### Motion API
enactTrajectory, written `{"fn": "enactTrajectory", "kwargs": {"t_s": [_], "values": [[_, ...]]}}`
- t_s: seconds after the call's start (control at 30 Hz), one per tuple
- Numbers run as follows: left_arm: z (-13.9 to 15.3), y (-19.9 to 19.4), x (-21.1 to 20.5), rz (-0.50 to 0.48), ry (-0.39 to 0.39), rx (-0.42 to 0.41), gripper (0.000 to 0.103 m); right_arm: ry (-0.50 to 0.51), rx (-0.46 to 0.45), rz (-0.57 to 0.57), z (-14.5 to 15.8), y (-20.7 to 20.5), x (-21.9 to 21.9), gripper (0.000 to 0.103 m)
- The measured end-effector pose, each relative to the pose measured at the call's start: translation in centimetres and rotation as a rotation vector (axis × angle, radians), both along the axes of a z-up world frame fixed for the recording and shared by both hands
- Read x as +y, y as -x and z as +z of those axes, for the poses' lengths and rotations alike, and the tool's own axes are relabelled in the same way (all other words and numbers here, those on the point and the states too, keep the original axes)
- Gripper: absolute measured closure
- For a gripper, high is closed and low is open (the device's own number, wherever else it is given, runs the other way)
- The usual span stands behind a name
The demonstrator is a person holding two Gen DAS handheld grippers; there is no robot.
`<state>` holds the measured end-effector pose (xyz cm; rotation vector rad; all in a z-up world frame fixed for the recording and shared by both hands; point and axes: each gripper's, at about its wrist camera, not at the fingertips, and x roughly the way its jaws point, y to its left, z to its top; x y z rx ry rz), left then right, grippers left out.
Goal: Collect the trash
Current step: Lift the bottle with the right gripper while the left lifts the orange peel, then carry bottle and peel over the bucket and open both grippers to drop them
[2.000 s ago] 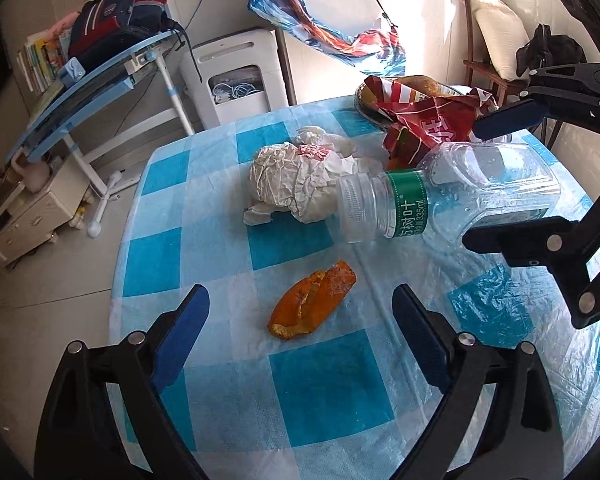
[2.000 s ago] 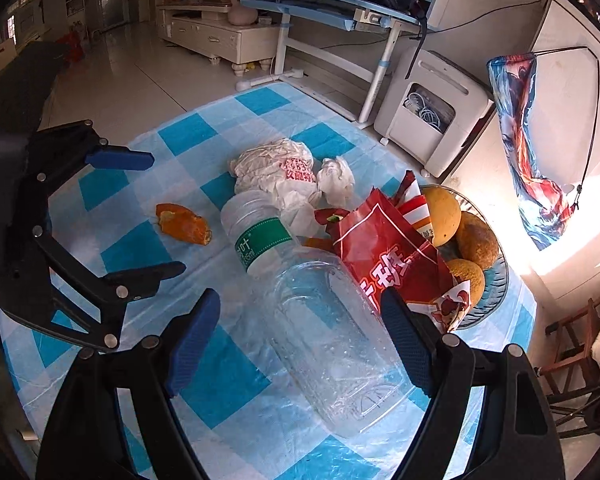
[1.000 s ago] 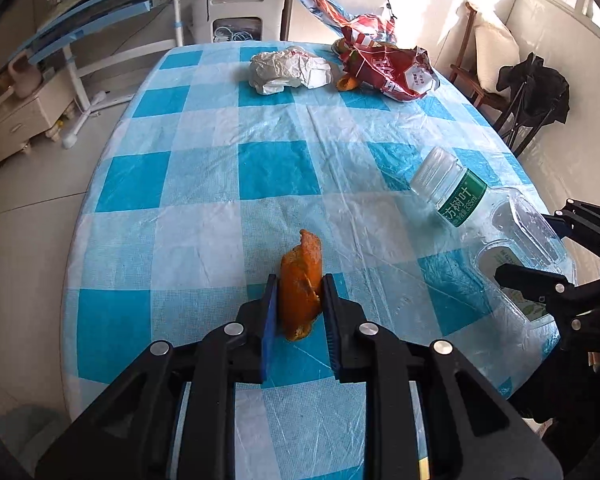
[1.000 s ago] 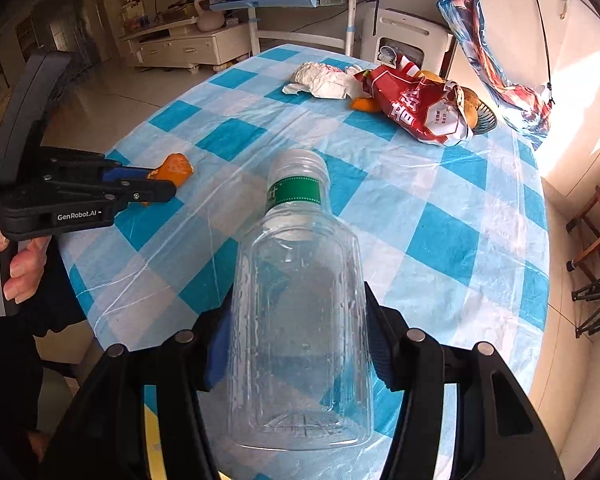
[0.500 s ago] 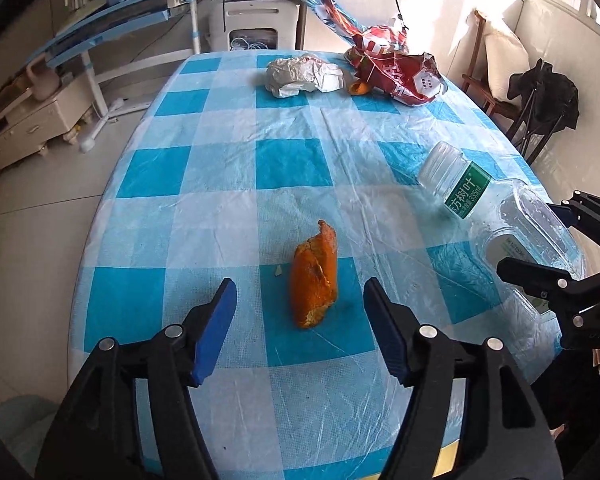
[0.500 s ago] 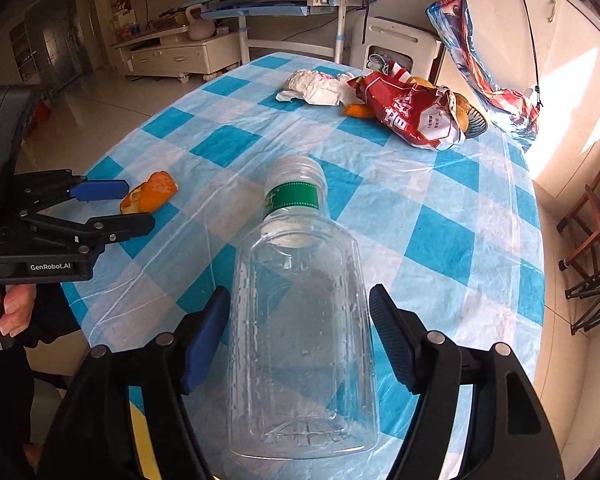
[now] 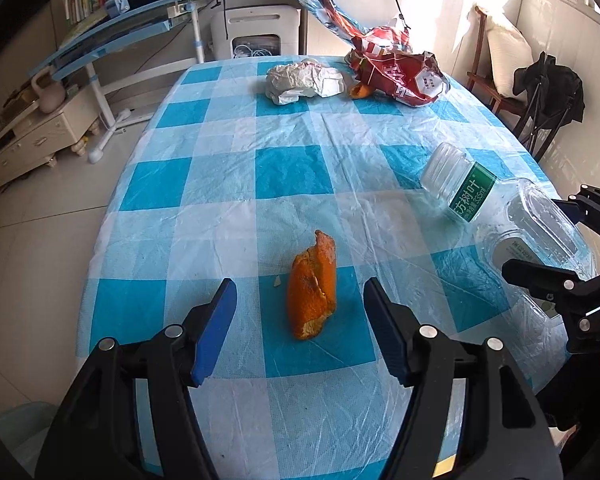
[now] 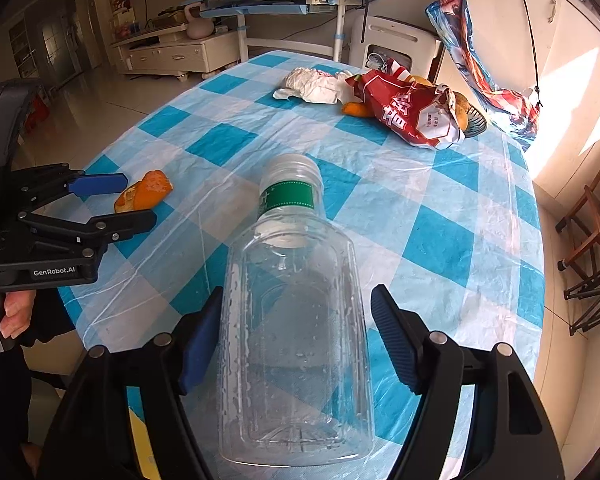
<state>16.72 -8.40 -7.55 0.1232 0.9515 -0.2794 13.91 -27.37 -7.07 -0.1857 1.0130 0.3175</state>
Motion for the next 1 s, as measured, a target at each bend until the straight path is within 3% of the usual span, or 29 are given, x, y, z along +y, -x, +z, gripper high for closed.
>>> {"fn": "enactTrajectory", "kwargs": {"t_s": [0.33, 0.43, 0.53, 0.6, 0.73, 1.0], "values": [[-0.1, 0.1, -0.1, -0.007, -0.01, -0.002, 0.041, -0.003, -0.001, -0.001, 0.1, 0.0, -0.1, 0.032], [-0.2, 0.2, -0.3, -0.018, -0.017, -0.001, 0.05, -0.006, 0.002, 0.001, 0.1, -0.1, -0.1, 0.032], [-0.2, 0.5, -0.7, -0.04, -0.032, -0.011, 0.069, -0.01, 0.018, 0.013, -0.2, -0.1, 0.1, 0.033], [-0.1, 0.6, -0.8, -0.057, -0.027, -0.012, 0.083, -0.002, 0.026, 0.028, -0.4, -0.1, 0.5, 0.047], [0.7, 1.0, -0.7, -0.07, 0.01, -0.03, 0.086, -0.011, 0.014, 0.043, -0.1, 0.2, 0.8, 0.047], [2.7, 3.3, 1.4, -0.039, 0.143, -0.046, 0.087, -0.261, -0.03, -0.057, 2.3, 2.6, -1.1, 0.047]]}}
